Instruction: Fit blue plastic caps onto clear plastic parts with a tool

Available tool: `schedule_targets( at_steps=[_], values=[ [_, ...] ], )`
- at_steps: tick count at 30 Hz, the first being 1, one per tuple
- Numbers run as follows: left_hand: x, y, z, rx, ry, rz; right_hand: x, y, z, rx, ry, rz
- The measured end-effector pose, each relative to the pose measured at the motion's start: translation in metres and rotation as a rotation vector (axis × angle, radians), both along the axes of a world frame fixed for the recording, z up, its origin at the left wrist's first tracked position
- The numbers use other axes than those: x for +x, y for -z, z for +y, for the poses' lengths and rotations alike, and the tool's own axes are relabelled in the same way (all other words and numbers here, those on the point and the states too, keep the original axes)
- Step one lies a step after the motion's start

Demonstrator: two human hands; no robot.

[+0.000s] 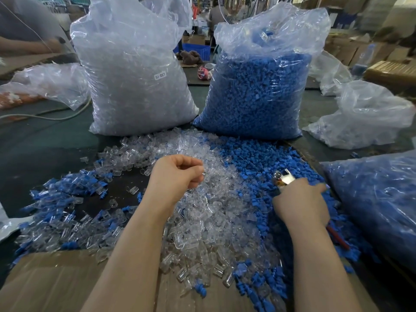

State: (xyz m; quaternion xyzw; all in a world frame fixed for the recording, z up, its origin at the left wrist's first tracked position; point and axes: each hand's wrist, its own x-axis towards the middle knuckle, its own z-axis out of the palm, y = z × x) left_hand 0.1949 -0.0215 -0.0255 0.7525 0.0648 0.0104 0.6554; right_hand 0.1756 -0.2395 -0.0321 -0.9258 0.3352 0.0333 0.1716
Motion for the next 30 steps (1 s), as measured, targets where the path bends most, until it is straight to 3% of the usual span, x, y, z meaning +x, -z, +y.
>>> schedule_targets(
  at_steps=[8, 12, 15, 18, 30],
  values=[
    [0.000, 0.000, -0.001, 0.001, 0.000, 0.002, 0.008, 0.005, 0.014, -0.010, -0.344, -0.065],
    [0.000, 0.000, -0.001, -0.015, -0.002, 0.003, 0.009, 0.002, 0.020, 0.130, -0.460, -0.235],
    [0.000, -0.001, 0.000, -0.031, -0.005, 0.004, 0.008, -0.001, 0.021, 0.261, -0.463, -0.371],
    [-0.001, -0.001, 0.001, -0.034, -0.011, 0.002, 0.009, -0.001, 0.017, 0.197, -0.424, -0.397],
    [-0.001, -0.002, 0.001, -0.038, -0.013, -0.002, 0.012, 0.008, 0.015, -0.043, -0.368, -0.204]
  ],
)
